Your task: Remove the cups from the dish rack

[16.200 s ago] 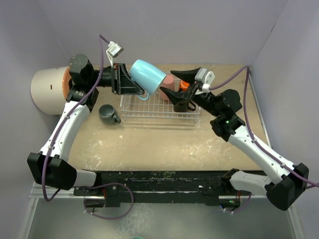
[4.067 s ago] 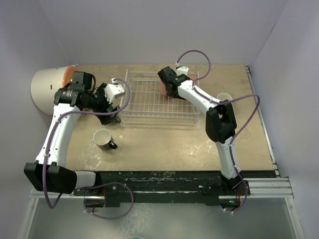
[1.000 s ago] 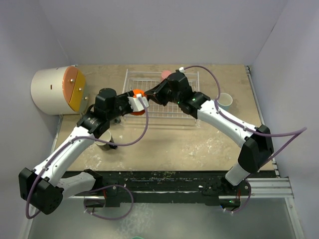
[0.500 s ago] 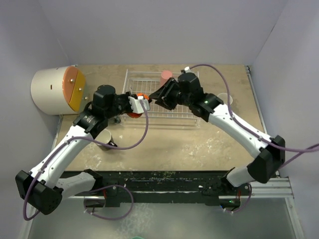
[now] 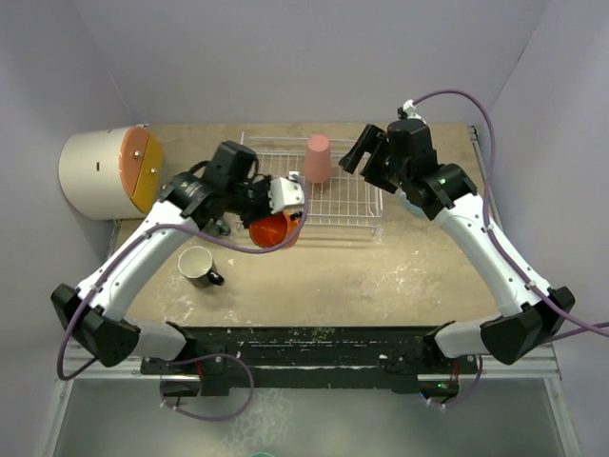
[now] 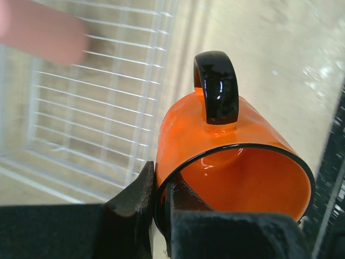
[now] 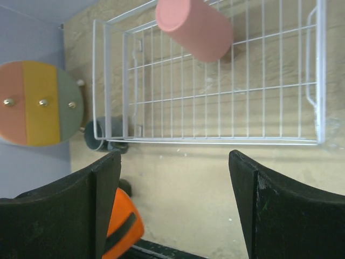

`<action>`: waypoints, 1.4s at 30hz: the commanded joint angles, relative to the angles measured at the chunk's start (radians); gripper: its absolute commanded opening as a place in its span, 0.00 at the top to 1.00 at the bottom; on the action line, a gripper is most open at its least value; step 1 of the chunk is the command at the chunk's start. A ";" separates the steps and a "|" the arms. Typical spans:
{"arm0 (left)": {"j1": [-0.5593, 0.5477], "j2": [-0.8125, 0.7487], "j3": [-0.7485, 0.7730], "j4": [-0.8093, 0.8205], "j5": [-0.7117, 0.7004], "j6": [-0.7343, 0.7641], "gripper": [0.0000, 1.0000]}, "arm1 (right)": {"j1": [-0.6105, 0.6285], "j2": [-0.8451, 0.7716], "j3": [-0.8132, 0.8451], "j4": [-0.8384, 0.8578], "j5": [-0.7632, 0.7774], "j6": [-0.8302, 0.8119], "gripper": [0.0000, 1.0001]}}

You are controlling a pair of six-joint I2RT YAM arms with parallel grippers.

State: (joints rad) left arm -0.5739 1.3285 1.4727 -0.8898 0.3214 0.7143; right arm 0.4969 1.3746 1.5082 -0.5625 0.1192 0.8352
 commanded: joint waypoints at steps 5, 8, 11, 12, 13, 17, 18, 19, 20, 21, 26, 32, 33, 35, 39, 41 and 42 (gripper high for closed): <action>-0.088 0.157 -0.074 -0.131 -0.106 -0.029 1.00 | -0.035 0.016 0.055 -0.067 0.107 -0.125 0.16; -0.109 0.222 -0.097 -0.108 -0.138 -0.034 1.00 | -0.041 0.036 0.058 -0.063 0.125 -0.145 0.15; -0.135 0.270 -0.119 -0.063 -0.164 -0.045 1.00 | -0.042 0.063 0.071 -0.060 0.148 -0.164 0.15; -0.146 0.280 -0.127 -0.047 -0.171 -0.048 1.00 | -0.045 0.075 0.076 -0.055 0.140 -0.180 0.15; -0.158 0.284 -0.137 -0.027 -0.185 -0.054 1.00 | -0.044 0.087 0.080 -0.044 0.135 -0.193 0.14; -0.185 0.297 -0.196 0.018 -0.189 -0.056 1.00 | -0.046 0.144 0.118 -0.027 0.129 -0.234 0.13; -0.187 0.303 -0.206 0.025 -0.186 -0.058 1.00 | -0.047 0.162 0.134 -0.026 0.128 -0.241 0.13; -0.190 0.309 -0.213 0.030 -0.181 -0.060 1.00 | -0.048 0.178 0.148 -0.022 0.125 -0.249 0.13; -0.191 0.318 -0.219 0.037 -0.177 -0.064 1.00 | -0.048 0.194 0.160 -0.013 0.123 -0.256 0.12; -0.190 0.324 -0.221 0.039 -0.173 -0.066 1.00 | -0.048 0.215 0.171 -0.002 0.122 -0.263 0.12; -0.191 0.345 -0.227 0.034 -0.151 -0.061 0.93 | -0.047 0.303 0.220 0.056 0.123 -0.308 0.00; -0.190 0.295 -0.240 0.031 -0.107 -0.052 0.59 | -0.046 0.424 0.315 0.097 0.161 -0.389 0.00; -0.190 0.284 -0.240 0.028 -0.099 -0.050 0.57 | -0.046 0.447 0.335 0.105 0.171 -0.412 0.00; -0.190 0.269 -0.234 0.012 -0.083 -0.050 0.53 | -0.046 0.492 0.382 0.118 0.172 -0.439 0.00; -0.179 0.215 -0.185 -0.039 -0.045 -0.061 0.30 | -0.043 0.572 0.465 0.131 0.167 -0.461 0.00; -0.153 0.179 -0.129 -0.083 -0.010 -0.061 0.18 | -0.038 0.625 0.512 0.129 0.168 -0.472 0.00; -0.131 0.155 -0.105 -0.104 0.011 -0.061 0.15 | -0.033 0.649 0.534 0.127 0.174 -0.479 0.00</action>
State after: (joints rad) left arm -0.7551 1.5902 1.2510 -0.9253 0.2352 0.6651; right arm 0.4526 1.9739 1.9358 -0.4740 0.2653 0.4141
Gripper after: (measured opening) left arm 0.787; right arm 0.998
